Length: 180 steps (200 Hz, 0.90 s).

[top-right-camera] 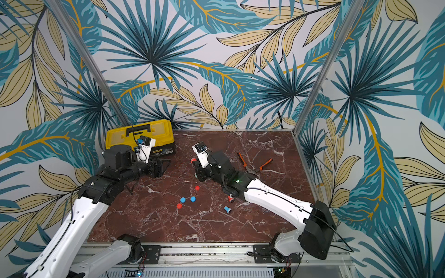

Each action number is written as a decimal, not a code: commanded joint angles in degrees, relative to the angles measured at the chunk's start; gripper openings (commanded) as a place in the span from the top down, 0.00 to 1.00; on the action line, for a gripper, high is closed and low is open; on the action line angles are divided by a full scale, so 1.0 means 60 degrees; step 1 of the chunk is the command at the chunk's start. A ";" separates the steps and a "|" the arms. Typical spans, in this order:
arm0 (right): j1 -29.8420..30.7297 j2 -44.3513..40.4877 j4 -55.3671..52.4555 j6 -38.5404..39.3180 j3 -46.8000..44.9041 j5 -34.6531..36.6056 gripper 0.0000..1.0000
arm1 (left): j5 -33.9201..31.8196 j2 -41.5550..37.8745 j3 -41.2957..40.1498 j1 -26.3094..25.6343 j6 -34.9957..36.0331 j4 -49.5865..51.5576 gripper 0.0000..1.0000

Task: Close the stamp cap
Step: Close the cover of the stamp.

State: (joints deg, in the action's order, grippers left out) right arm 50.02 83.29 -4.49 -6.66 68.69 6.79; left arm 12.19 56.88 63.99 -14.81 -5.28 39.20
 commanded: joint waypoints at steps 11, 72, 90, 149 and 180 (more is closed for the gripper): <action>-0.0057 0.1323 -0.2152 -0.1182 0.0775 0.0109 1.00 | -0.2020 0.0525 -0.0498 0.0066 0.1439 0.0286 0.26; -0.0580 0.4579 -0.5686 -0.3017 0.3532 -0.2101 1.00 | -0.1922 0.0936 -0.0740 0.0124 0.1038 0.0278 0.24; -0.0582 0.5145 -0.6346 -0.3069 0.3984 -0.2174 1.00 | -0.1847 0.0934 -0.0776 0.0124 0.0892 0.0278 0.24; -0.0588 0.6231 -0.7300 -0.2948 0.5008 -0.1853 1.00 | -0.1819 0.1052 -0.0791 0.0124 0.0675 0.0278 0.24; -0.0596 0.6744 -0.7529 -0.2920 0.5631 -0.1699 1.00 | -0.1833 0.1041 -0.0777 0.0124 0.0727 0.0278 0.24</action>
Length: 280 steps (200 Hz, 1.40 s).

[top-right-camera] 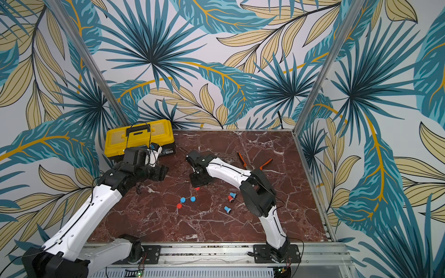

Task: Close the stamp cap
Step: Close the cover of the stamp.

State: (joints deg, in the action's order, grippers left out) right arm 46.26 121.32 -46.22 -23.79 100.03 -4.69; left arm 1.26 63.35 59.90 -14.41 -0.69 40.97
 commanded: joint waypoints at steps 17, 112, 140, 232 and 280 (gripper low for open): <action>0.0039 0.0612 -0.0629 -0.0006 0.0673 0.0188 1.00 | 0.0045 -0.0041 -0.0074 0.0059 0.0008 -0.0017 0.24; 0.0039 0.1337 -0.0931 0.0126 0.1345 0.0282 1.00 | 0.0001 -0.0114 -0.0198 0.0059 0.0875 -0.0017 0.23; 0.0039 0.1467 -0.1022 0.0105 0.1357 0.0311 1.00 | -0.0005 -0.0125 -0.0227 0.0059 0.0876 -0.0017 0.23; 0.0039 0.1854 -0.1552 0.0184 0.1412 0.0359 0.99 | -0.0028 -0.0085 -0.0227 0.0062 0.0894 -0.0017 0.23; 0.0096 0.1570 -0.2455 0.0426 0.0770 0.0291 0.99 | 0.0010 -0.0014 -0.0198 0.0059 0.0906 -0.0017 0.22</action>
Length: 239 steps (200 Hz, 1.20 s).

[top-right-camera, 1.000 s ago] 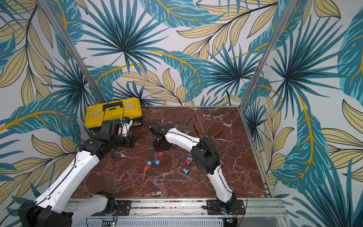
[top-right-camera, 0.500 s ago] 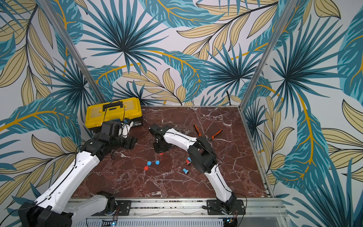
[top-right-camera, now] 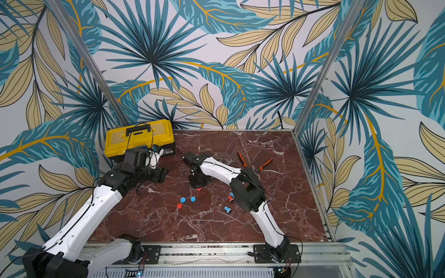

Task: Close the stamp cap
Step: Close the cover of the stamp, then place the stamp at the center of the board.

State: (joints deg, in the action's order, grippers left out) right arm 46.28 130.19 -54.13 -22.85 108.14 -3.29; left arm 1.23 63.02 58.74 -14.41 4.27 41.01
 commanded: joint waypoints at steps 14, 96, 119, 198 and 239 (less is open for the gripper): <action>0.0123 -0.0059 -0.1362 0.0367 -0.0878 0.0119 0.99 | 0.0014 0.0044 -0.0005 0.0061 0.0071 -0.0024 0.22; 0.0502 0.1079 -0.1088 0.0277 -0.0982 0.0434 1.00 | -0.0087 0.0080 0.0010 0.0062 0.0106 -0.0024 0.22; 0.0654 0.1869 -0.1507 0.0440 -0.0222 0.0696 1.00 | -0.0051 0.0130 0.0010 0.0059 0.0100 -0.0024 0.22; 0.0648 0.1729 -0.1339 0.0629 0.0097 0.0548 1.00 | -0.0034 0.0263 0.0054 0.0074 0.0132 -0.0024 0.22; 0.0088 0.0160 -0.1013 0.0425 -0.0467 0.0562 1.00 | -0.0083 0.0252 0.0039 0.0073 0.0135 -0.0024 0.22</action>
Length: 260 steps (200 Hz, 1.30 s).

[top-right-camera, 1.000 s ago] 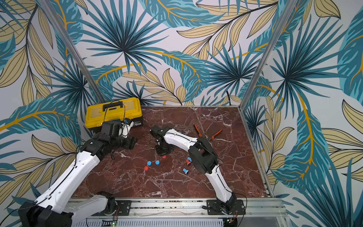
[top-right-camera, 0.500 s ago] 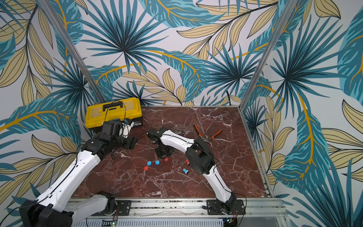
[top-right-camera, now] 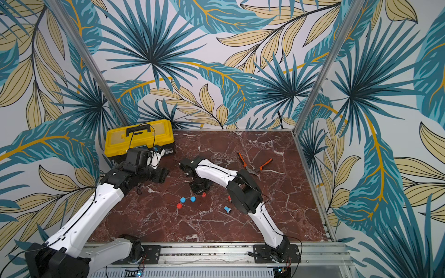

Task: Close the stamp cap
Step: Place the stamp at the center of the board.

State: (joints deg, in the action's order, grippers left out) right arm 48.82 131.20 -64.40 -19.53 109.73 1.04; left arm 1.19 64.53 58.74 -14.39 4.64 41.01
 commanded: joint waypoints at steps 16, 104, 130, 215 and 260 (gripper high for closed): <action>-0.0727 -0.0600 0.0707 -0.0135 -0.1011 -0.0100 1.00 | -0.0089 -0.0016 0.0029 0.0072 0.0075 -0.0024 0.22; -0.2980 -0.2096 0.0731 0.0234 -0.2505 0.0237 1.00 | -0.0133 -0.0084 -0.0005 0.0077 0.0061 -0.0024 0.22; -0.3693 -0.2034 0.0849 0.0348 -0.2482 0.0201 1.00 | -0.0114 -0.0089 0.0010 0.0070 0.0051 -0.0024 0.22; -0.4668 -0.0512 0.0215 0.0709 -0.0329 0.0177 0.97 | -0.0151 -0.0120 -0.0005 0.0070 0.0075 -0.0024 0.22; -0.4825 -0.0128 0.0083 0.0760 -0.0096 0.0160 0.93 | -0.0155 -0.0120 0.0002 0.0070 0.0071 -0.0024 0.22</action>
State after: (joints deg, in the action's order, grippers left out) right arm 20.21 128.97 -61.39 -15.79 108.33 1.50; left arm 0.78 64.53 58.74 -14.39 4.67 41.01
